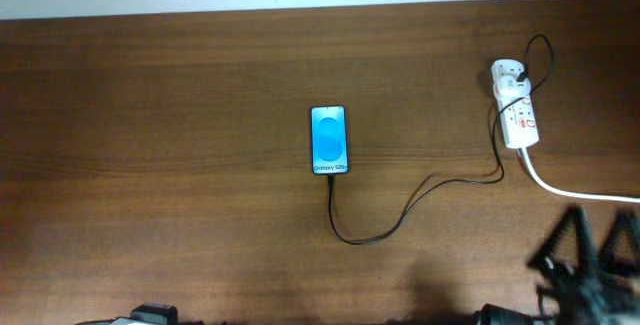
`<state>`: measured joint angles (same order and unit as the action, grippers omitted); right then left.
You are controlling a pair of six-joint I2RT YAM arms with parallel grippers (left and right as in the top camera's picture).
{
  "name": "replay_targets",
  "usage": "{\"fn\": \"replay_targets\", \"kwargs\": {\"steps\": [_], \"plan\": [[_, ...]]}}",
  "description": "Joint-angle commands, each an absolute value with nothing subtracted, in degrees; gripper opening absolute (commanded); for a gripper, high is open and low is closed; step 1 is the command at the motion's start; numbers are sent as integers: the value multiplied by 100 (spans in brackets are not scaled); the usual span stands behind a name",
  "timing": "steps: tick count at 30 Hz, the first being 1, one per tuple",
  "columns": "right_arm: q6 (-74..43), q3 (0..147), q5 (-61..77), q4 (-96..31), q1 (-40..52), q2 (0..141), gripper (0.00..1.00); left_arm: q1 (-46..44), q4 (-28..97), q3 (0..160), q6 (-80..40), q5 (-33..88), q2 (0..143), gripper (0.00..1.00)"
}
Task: Plug charger to phone and switch on socket
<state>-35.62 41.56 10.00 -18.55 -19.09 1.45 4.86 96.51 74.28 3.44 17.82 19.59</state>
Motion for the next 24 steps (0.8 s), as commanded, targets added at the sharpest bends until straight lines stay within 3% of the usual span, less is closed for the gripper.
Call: {"fn": "replay_targets", "kwargs": {"steps": [1, 3, 5, 7, 17, 20, 24], "plan": [[-3474, 2351, 2298, -167, -1925, 43, 99, 504, 9671, 7435, 329, 1824, 1962, 99], [-3542, 1116, 2241, 832, -1717, 27, 99, 504, 9671, 7435, 331, 1824, 1962, 99], [-3251, 989, 1022, 198, -886, 30, 99, 504, 9668, 7435, 329, 1824, 1962, 99], [-1844, 926, 582, -69, -244, 30, 99, 504, 9671, 7435, 329, 1824, 1962, 99], [-790, 32, 381, 161, -421, 27, 99, 504, 9668, 7435, 329, 1824, 1962, 99], [-768, 32, 353, -412, -421, 27, 99, 504, 9671, 7435, 331, 1824, 1962, 99], [169, 32, 331, -419, -421, 27, 99, 504, 9671, 7435, 331, 1824, 1962, 99]]}}
